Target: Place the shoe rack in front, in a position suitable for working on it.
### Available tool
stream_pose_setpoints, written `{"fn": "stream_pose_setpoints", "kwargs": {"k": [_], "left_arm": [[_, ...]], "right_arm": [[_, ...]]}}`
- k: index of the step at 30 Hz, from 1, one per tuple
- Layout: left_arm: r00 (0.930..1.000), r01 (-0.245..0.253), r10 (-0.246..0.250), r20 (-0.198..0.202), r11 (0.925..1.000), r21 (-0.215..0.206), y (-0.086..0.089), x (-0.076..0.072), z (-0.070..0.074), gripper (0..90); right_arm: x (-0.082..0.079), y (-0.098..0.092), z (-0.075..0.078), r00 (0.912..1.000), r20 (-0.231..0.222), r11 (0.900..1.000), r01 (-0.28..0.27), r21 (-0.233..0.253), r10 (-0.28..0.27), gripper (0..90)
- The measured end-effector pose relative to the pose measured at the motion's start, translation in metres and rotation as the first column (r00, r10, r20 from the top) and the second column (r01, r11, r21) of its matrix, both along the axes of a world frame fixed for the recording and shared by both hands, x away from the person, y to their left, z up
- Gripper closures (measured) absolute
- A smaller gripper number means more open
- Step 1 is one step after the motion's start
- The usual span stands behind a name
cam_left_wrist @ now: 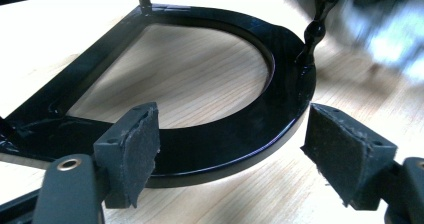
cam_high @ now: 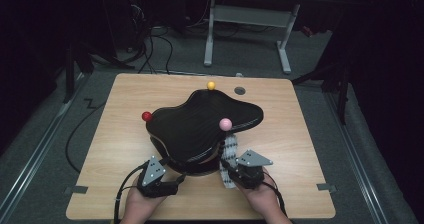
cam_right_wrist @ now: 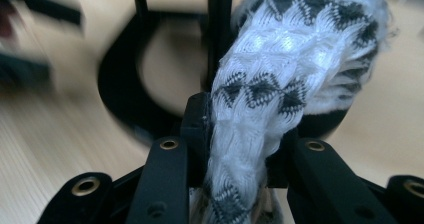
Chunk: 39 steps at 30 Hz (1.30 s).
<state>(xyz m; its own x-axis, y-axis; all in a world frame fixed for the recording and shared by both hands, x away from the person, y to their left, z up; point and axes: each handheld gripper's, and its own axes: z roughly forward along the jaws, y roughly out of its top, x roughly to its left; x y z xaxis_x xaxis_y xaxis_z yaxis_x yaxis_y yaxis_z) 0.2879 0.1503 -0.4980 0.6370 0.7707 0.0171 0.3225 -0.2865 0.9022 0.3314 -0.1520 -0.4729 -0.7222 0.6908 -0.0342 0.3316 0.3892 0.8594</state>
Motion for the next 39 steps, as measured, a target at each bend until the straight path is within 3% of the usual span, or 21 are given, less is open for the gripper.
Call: {"fn": "stream_pose_setpoints", "kwargs": {"k": [3,5,14,18,20,24,29,32,39], "left_arm": [[0.9999,0.013,-0.013,-0.004,0.9998,-0.015,-0.004,-0.001,0.0,23.3],[0.9997,0.025,-0.025,0.0,0.9995,-0.018,-0.007,-0.002,0.001,24.0],[0.9989,0.046,-0.046,0.002,0.9969,-0.064,-0.012,-0.009,0.006,29.0],[0.9988,0.041,-0.039,0.031,0.9968,-0.068,-0.011,-0.013,0.013,30.0],[0.9987,0.036,-0.034,0.04,0.9967,-0.072,-0.011,-0.016,0.016,30.2],[0.9978,0.033,-0.028,0.06,0.9958,-0.085,-0.012,-0.019,0.024,31.6],[0.9961,0.016,-0.009,0.088,0.9965,-0.082,-0.019,-0.018,0.033,34.4],[0.9971,0.012,-0.004,0.075,0.994,-0.109,-0.024,-0.016,0.035,34.8],[0.9942,-0.012,0.02,0.106,0.9965,-0.082,-0.036,-0.012,0.038,43.5]], "right_arm": [[0.004,0.005,-0.025,0.9964,-0.084,0.997,-0.016,-0.075,0.01,71.2],[0.003,0.008,-0.033,0.9955,-0.089,0.994,-0.041,-0.106,0.031,70.9],[-0.006,0.026,-0.033,0.9899,-0.108,0.992,-0.102,-0.081,0.093,70.6],[-0.018,0.049,-0.035,0.979,-0.106,0.981,-0.181,-0.066,0.174,70.6],[-0.024,0.06,-0.037,0.9686,-0.104,0.971,-0.232,-0.053,0.226,70.6],[-0.033,0.073,-0.037,0.9546,-0.086,0.954,-0.292,-0.074,0.285,70.4],[-0.037,0.066,-0.034,0.9641,-0.067,0.961,-0.262,-0.09,0.257,70.4],[-0.038,0.055,-0.032,0.9672,-0.048,0.963,-0.253,-0.091,0.249,70.4],[-0.037,0.025,-0.029,0.9831,-0.037,0.98,-0.182,-0.085,0.18,71.1]]}}
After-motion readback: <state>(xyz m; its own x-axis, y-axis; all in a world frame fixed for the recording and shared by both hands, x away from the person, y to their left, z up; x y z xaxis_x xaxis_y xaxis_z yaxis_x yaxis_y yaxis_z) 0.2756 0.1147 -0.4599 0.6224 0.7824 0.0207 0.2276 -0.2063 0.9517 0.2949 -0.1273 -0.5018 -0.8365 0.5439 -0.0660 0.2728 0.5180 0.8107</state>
